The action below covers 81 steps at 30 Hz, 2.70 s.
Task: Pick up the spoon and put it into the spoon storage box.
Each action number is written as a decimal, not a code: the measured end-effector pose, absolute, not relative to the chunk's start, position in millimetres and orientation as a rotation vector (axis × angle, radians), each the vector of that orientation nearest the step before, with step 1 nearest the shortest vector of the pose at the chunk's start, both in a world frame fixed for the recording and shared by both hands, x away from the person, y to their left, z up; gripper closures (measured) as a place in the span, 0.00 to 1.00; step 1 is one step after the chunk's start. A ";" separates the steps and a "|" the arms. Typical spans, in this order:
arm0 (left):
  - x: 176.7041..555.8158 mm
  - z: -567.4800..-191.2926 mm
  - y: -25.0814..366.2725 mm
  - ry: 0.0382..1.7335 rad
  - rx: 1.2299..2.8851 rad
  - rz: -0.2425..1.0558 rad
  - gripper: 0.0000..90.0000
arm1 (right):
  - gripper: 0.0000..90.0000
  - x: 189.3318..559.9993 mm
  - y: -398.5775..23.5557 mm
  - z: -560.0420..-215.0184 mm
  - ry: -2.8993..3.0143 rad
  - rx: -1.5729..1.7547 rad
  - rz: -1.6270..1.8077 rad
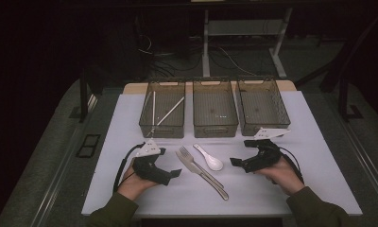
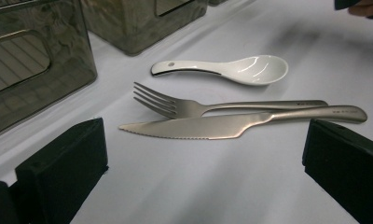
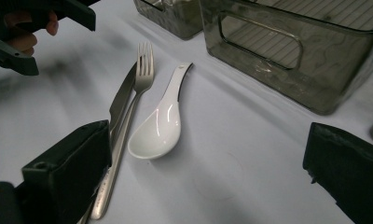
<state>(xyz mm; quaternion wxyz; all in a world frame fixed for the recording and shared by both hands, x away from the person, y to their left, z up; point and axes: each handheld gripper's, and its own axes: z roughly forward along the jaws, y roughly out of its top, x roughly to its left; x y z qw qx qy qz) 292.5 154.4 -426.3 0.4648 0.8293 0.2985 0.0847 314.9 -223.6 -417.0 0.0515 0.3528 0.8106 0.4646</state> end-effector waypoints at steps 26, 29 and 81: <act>293.5 -430.0 153.8 0.730 2.037 0.189 0.00 | 0.06 338.3 -169.7 -423.5 2.570 1.010 1.370; 293.4 -430.3 154.2 0.733 2.037 0.187 0.00 | 0.15 339.2 -166.0 -424.4 2.593 0.994 1.364; 292.3 -429.1 154.3 0.720 2.040 0.182 0.00 | 0.68 335.1 -130.4 -445.2 2.735 0.873 1.096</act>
